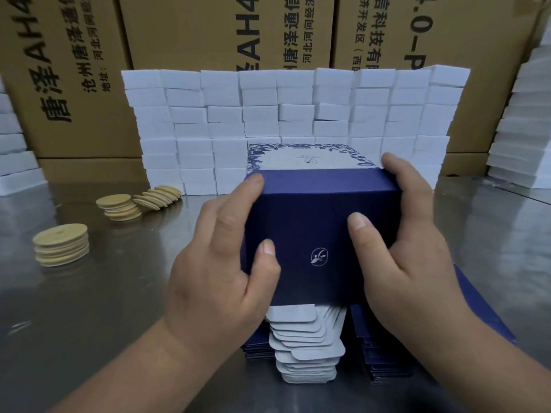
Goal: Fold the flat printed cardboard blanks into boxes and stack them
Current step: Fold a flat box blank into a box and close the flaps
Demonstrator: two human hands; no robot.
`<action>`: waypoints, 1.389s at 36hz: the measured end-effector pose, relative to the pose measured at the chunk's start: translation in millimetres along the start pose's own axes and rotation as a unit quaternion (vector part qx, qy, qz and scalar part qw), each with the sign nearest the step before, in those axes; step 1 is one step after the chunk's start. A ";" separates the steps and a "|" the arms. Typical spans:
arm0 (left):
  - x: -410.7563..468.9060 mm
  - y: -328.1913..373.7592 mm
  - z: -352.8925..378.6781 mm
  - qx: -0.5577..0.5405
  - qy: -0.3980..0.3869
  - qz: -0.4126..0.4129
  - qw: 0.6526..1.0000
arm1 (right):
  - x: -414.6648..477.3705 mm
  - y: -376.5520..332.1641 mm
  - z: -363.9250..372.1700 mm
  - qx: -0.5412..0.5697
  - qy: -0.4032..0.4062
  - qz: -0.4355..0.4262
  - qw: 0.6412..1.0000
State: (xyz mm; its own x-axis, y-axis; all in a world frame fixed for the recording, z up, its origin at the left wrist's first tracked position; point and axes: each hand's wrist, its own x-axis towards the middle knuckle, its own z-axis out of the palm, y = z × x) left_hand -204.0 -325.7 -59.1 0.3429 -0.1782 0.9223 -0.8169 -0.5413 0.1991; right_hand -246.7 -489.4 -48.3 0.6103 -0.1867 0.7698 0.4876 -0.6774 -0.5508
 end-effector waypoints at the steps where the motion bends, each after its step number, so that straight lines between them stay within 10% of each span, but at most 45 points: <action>1: 0.4 -0.5 -0.3 -0.008 -0.002 -0.011 1.000 | -0.1 0.7 -0.1 -0.001 0.001 -0.003 1.000; 15: 1.9 -6.1 0.1 -0.070 0.038 -0.092 0.993 | -0.8 4.9 3.6 0.035 0.031 -0.063 0.997; 28: 4.9 -17.4 -1.5 -0.091 -0.140 0.134 0.977 | 14.9 13.0 -9.1 0.181 0.124 0.011 0.975; 37: 8.2 -16.2 -3.3 -0.056 -0.193 0.137 0.970 | 19.1 12.6 -9.8 0.213 0.166 0.032 0.962; 50: 10.1 -18.5 -7.3 -0.110 -0.040 0.123 0.985 | 11.0 7.0 -6.2 0.208 0.010 -0.070 0.976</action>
State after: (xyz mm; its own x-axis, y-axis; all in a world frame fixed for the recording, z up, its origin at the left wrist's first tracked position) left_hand -188.7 -311.5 -51.1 0.1497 -0.3505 0.9245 -0.9576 -0.2841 0.0474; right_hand -240.5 -500.6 -41.8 0.5092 -0.1309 0.8506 0.7791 -0.3499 -0.5202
